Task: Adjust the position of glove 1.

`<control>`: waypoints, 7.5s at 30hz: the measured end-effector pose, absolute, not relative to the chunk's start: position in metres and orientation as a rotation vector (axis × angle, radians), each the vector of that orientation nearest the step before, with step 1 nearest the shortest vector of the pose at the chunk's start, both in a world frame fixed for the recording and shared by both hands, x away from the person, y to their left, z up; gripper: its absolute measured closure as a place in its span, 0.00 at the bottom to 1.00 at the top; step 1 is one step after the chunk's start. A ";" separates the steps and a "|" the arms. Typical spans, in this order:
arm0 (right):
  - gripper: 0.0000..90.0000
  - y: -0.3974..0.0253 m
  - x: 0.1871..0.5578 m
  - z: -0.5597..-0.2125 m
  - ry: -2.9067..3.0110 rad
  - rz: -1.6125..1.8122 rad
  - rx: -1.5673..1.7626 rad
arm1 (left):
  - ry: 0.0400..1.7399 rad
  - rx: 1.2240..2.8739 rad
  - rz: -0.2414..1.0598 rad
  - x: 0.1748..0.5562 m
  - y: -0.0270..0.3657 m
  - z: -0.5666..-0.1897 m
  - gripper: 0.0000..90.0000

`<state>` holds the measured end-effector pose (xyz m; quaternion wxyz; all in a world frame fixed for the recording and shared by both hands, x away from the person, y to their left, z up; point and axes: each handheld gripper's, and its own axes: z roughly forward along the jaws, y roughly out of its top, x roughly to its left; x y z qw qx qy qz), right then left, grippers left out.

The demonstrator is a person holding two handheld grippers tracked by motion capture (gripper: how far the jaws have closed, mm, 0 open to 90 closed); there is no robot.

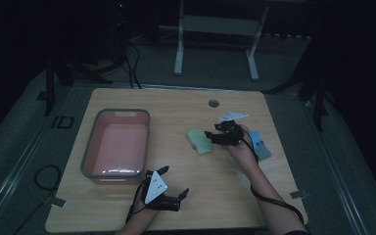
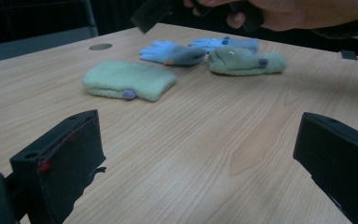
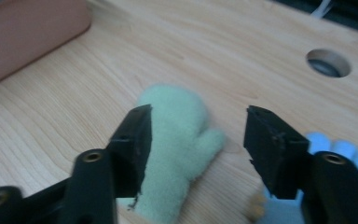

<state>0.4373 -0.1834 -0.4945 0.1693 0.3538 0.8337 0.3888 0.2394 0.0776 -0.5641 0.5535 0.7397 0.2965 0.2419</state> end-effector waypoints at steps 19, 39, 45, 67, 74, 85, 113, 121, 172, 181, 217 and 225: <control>0.64 -0.155 0.460 -0.534 2.509 1.008 0.910 | 0.696 1.751 0.569 0.239 0.078 -0.564 0.02; 0.96 -0.138 0.438 -0.533 2.373 0.961 1.136 | 0.703 1.745 0.572 0.239 0.078 -0.564 0.02; 0.96 -0.145 0.407 -0.508 2.281 1.007 1.259 | 0.699 1.748 0.576 0.238 0.078 -0.564 0.02; 0.96 -0.182 0.306 -0.503 2.113 1.069 1.467 | 0.697 1.755 0.577 0.238 0.076 -0.564 0.02; 0.96 -0.182 0.306 -0.524 2.107 1.024 1.508 | 0.696 1.757 0.577 0.238 0.076 -0.564 0.02; 0.87 -0.179 0.309 -0.548 2.107 0.960 1.471 | 0.692 1.758 0.578 0.238 0.076 -0.564 0.02; 0.69 -0.248 0.347 -0.484 2.309 1.101 1.064 | 0.692 1.753 0.571 0.238 0.077 -0.564 0.02; 0.69 -0.288 0.358 -0.486 2.342 1.074 1.024 | 0.695 1.745 0.572 0.238 0.078 -0.564 0.02; 0.96 -0.286 0.331 -0.505 2.194 0.965 1.298 | 0.701 1.738 0.580 0.238 0.078 -0.564 0.02; 0.96 -0.281 0.302 -0.478 2.001 0.961 1.466 | 0.701 1.741 0.576 0.238 0.078 -0.564 0.02; 0.79 -0.287 0.292 -0.543 1.878 0.843 1.711 | 0.689 1.749 0.586 0.237 0.077 -0.564 0.02; 0.70 -0.293 0.291 -0.523 1.938 0.859 1.600 | 0.687 1.749 0.581 0.237 0.076 -0.564 0.02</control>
